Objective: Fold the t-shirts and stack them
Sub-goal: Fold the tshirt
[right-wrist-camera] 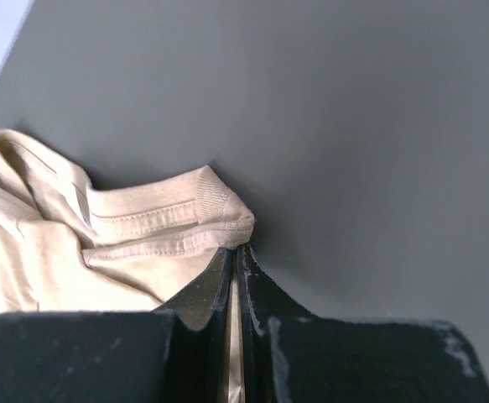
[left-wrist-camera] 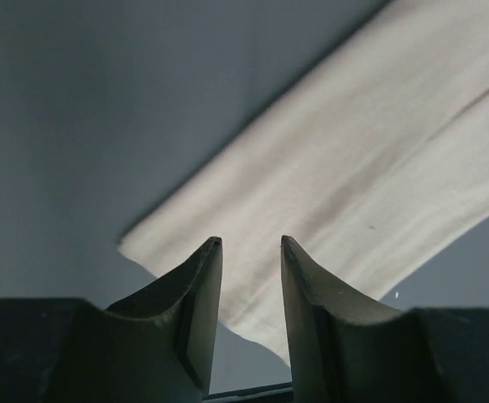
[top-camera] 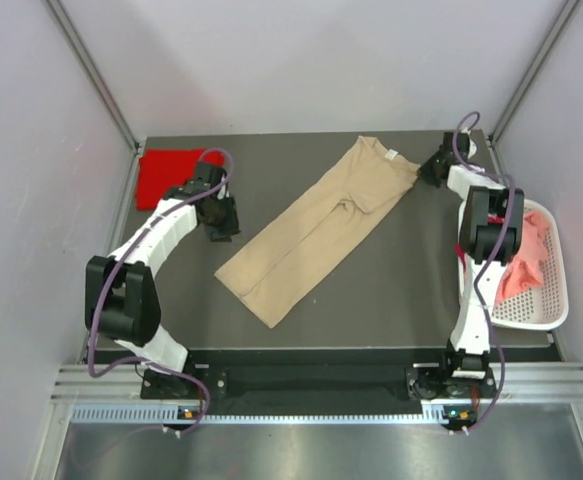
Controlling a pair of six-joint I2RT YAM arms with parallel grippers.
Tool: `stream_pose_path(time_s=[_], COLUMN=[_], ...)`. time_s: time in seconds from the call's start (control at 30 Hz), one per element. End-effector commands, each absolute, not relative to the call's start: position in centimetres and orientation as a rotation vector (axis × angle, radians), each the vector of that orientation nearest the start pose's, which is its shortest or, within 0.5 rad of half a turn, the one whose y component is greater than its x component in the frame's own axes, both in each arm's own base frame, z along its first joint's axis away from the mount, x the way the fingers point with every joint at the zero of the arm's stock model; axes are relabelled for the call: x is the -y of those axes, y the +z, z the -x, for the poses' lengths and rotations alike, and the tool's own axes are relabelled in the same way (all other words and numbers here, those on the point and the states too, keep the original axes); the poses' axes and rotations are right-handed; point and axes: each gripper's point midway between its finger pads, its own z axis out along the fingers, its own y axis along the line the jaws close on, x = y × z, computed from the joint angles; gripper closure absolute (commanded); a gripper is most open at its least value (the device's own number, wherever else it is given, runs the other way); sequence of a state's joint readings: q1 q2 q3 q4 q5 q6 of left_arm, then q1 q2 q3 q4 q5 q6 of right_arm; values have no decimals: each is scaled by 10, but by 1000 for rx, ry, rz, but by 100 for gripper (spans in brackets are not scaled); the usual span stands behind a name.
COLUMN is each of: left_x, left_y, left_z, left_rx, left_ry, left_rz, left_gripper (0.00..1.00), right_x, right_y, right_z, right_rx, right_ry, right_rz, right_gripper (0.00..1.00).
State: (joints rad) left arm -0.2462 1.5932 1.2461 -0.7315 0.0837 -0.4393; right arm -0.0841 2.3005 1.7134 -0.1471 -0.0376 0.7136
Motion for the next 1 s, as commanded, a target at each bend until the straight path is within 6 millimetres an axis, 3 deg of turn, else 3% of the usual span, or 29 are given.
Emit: stream_pose_path(time_s=[0.0,0.27,0.33,0.4,0.43,0.47,0.53,0.6,0.63,0.67,0.7,0.8,0.9,0.93,0.97], left_x=[103,91,89,91,92,92,90,89,87,85,85,89,91,91,91], left_y=[101,62,50,40,37,32,26,18,16,13,13,13,12,14,15], left_z=[-350,-336,-331,-327,-327,-326,-326,-323,-322,-320,-321,-323,-318,-317,-318], left_rx=[-2676,-2790,-2826,-2864,-2870,-2883,-2896,-2923,-2931,-2942,-2942,-2941,-2949,-2950,-2946], left_ry=[-340,-306,-319,-353,-368,-363,-357,-361,-358,-342,-342,-385,-408,-409,-416], left_rz=[257,206,212,212,201,202,198,198,198,198,198,179,173,169,162], left_gripper=[60,57,56,55,56,55,55,55,55,56,56,56,57,57,58], right_x=[30,43,44,41,41,39,37,32,25,17,11,-29,-81,-110,-118], right_y=[56,83,85,92,115,104,107,117,139,120,121,125,124,137,122], right_z=[-626,-667,-664,-653,-648,-633,-612,-580,-564,-539,-525,-471,-417,-400,-379], right_rx=[-2086,-2023,-2030,-2044,-2020,-2059,-2094,-2120,-2113,-2171,-2183,-2219,-2274,-2272,-2313], right_ry=[381,425,437,444,445,434,418,404,407,402,406,468,501,533,523], right_rz=[-830,-786,-792,-791,-776,-795,-823,-845,-842,-869,-874,-842,-743,-654,-670], right_gripper=[100,92,79,76,75,74,71,69,68,68,68,68,69,69,69])
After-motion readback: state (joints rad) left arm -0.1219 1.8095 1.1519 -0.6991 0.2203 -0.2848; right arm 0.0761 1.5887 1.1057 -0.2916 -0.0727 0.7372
